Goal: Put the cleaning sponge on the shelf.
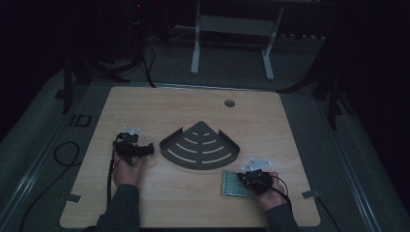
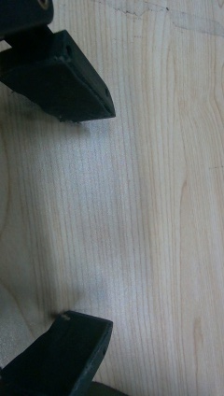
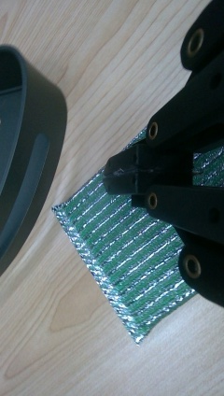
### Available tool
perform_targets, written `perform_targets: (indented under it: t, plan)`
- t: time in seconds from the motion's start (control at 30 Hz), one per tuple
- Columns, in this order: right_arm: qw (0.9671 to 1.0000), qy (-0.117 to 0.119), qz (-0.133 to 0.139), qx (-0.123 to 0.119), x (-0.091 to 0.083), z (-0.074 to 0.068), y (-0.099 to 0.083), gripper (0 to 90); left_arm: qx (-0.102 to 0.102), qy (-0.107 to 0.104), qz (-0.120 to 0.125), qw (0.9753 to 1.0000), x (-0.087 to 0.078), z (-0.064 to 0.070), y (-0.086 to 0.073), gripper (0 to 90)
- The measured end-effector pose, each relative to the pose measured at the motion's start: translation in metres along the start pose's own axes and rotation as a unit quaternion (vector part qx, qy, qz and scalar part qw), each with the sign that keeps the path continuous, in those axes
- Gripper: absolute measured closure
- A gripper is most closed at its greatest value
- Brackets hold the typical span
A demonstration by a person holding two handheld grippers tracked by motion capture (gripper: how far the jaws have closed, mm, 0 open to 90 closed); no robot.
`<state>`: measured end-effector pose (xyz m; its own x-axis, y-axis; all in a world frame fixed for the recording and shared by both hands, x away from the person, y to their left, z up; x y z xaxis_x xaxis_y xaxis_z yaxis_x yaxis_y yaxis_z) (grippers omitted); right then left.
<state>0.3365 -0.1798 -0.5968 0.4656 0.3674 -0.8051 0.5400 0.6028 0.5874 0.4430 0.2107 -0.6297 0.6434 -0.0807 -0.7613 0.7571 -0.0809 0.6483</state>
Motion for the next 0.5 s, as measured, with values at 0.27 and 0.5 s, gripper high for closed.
perform_targets:
  t: [0.27,0.5]
  plan:
    - [0.9995,-0.015,-0.001,0.026,-0.004,0.021,-0.008,89.9,0.000,0.000,0.000,1.0000,0.000,0.000,0.000,2.4]
    - [0.9988,-0.029,-0.004,0.039,-0.007,0.035,-0.013,89.9,0.001,0.000,-0.001,1.0000,0.000,0.000,0.000,2.4]
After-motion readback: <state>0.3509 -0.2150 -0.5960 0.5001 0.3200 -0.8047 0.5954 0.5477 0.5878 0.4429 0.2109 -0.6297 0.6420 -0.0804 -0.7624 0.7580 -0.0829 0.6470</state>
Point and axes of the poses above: each handheld gripper's, and its own axes: x roughly forward along the jaws, y roughly out of its top, z roughly to its right, the point moved 9 cm from there along x, roughly forward along the jaws, and after that the axes turned 3 degrees about -z, right-handed, at the moved point
